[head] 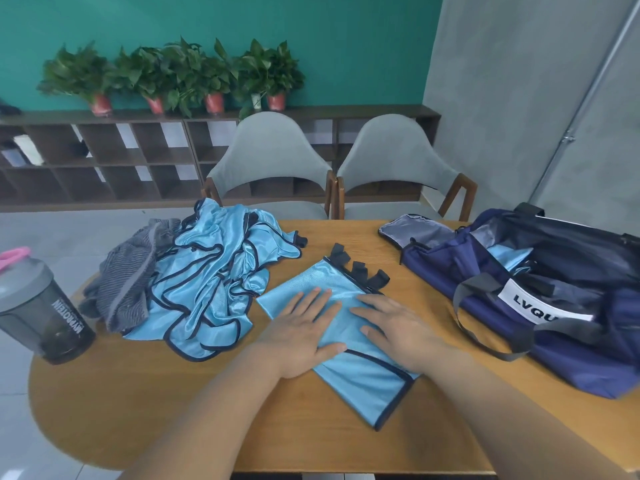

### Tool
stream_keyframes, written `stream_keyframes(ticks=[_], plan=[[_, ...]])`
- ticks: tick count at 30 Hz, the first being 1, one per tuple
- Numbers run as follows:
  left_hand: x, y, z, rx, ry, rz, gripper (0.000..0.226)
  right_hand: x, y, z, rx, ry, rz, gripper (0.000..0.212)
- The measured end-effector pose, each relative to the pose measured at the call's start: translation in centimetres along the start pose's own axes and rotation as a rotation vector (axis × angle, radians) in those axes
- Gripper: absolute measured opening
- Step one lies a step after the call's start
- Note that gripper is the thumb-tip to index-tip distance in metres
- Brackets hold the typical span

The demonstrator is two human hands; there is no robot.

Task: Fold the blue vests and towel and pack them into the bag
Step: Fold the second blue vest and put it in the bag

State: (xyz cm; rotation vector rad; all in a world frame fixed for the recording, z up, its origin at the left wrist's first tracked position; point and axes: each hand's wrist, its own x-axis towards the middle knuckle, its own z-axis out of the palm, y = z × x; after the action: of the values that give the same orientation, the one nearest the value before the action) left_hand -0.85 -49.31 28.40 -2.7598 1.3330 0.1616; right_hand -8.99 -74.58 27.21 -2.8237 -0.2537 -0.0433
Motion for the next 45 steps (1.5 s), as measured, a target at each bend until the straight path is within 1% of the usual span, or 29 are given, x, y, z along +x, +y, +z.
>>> stream_keyframes(ticks=[2, 4, 5, 7, 9, 10, 12, 13, 15, 17, 20, 22, 24, 26, 27, 29, 32, 34, 37, 40, 42, 45], plan=[[0.1, -0.2, -0.5, 0.063, 0.072, 0.014, 0.086, -0.5, -0.1, -0.1, -0.009, 0.011, -0.006, 0.050], [-0.2, 0.3, -0.7, 0.075, 0.167, -0.011, 0.082, -1.4, -0.2, 0.0, -0.026, 0.016, 0.018, 0.050], [-0.4, 0.9, -0.7, 0.036, 0.208, -0.026, 0.078, -1.8, -0.3, 0.1, -0.028, 0.028, 0.053, 0.051], [-1.2, 2.7, -0.5, -0.127, 0.256, -0.020, 0.073, -2.3, -0.6, 0.6, -0.032, 0.074, 0.158, 0.050], [-2.1, 4.7, -0.2, -0.259, 0.239, 0.041, 0.072, -2.0, -1.4, 1.1, -0.046, 0.133, 0.286, 0.050], [-2.6, 5.4, 0.1, -0.274, 0.200, 0.071, 0.073, -1.6, -1.9, 1.5, -0.046, 0.155, 0.343, 0.050], [-3.3, 6.2, 0.6, -0.227, 0.099, 0.096, 0.075, -1.0, -2.6, 1.8, -0.018, 0.176, 0.416, 0.050], [-3.5, 6.2, 0.8, -0.192, 0.060, 0.100, 0.074, -0.8, -2.7, 1.8, -0.006, 0.171, 0.423, 0.051], [-3.6, 5.9, 0.9, -0.140, 0.005, 0.110, 0.072, -0.9, -2.4, 1.5, -0.027, 0.158, 0.381, 0.051], [-3.3, 5.7, 0.6, -0.113, -0.048, 0.130, 0.070, -1.7, -1.2, 1.1, -0.096, 0.158, 0.326, 0.052], [-3.4, 5.4, 0.5, -0.125, -0.067, 0.143, 0.065, -2.8, 0.9, 0.3, -0.137, 0.192, 0.306, 0.050], [-3.7, 5.2, 0.5, -0.165, -0.039, 0.143, 0.062, -3.7, 1.3, -0.5, -0.075, 0.292, 0.224, 0.047], [-4.0, 4.9, 0.6, -0.186, -0.018, 0.146, 0.062, -5.1, 1.1, -0.8, 0.041, 0.349, 0.071, 0.041], [-4.2, 4.4, 0.6, -0.186, -0.015, 0.154, 0.062, -6.6, 0.8, -0.6, 0.082, 0.272, -0.054, 0.038], [-4.3, 4.1, 0.5, -0.186, -0.024, 0.158, 0.062, -7.1, 0.8, -0.4, 0.078, 0.217, -0.085, 0.039], [-4.6, 3.2, 0.3, -0.180, -0.044, 0.168, 0.061, -7.4, 1.0, 0.1, 0.104, 0.164, -0.087, 0.038], [-4.8, 2.3, 0.0, -0.186, -0.051, 0.173, 0.060, -7.2, 1.5, 0.3, 0.210, 0.207, -0.032, 0.033], [-5.0, 2.1, 0.3, -0.208, -0.002, 0.168, 0.060, -7.2, 1.3, 0.4, 0.198, 0.248, -0.032, 0.031], [-5.7, 2.0, 1.1, -0.248, 0.155, 0.132, 0.060, -7.9, 0.8, 0.4, 0.090, 0.313, -0.097, 0.033], [-6.2, 1.8, 1.6, -0.314, 0.314, 0.079, 0.052, -8.0, 0.6, 0.4, 0.081, 0.288, -0.121, 0.037], [-6.3, 1.8, 1.7, -0.324, 0.367, 0.076, 0.042, -7.7, 0.7, 0.4, 0.096, 0.278, -0.090, 0.035], [-6.3, 1.9, 2.0, -0.353, 0.402, 0.066, 0.036, -7.7, 0.5, 0.6, 0.075, 0.307, -0.058, 0.031]])
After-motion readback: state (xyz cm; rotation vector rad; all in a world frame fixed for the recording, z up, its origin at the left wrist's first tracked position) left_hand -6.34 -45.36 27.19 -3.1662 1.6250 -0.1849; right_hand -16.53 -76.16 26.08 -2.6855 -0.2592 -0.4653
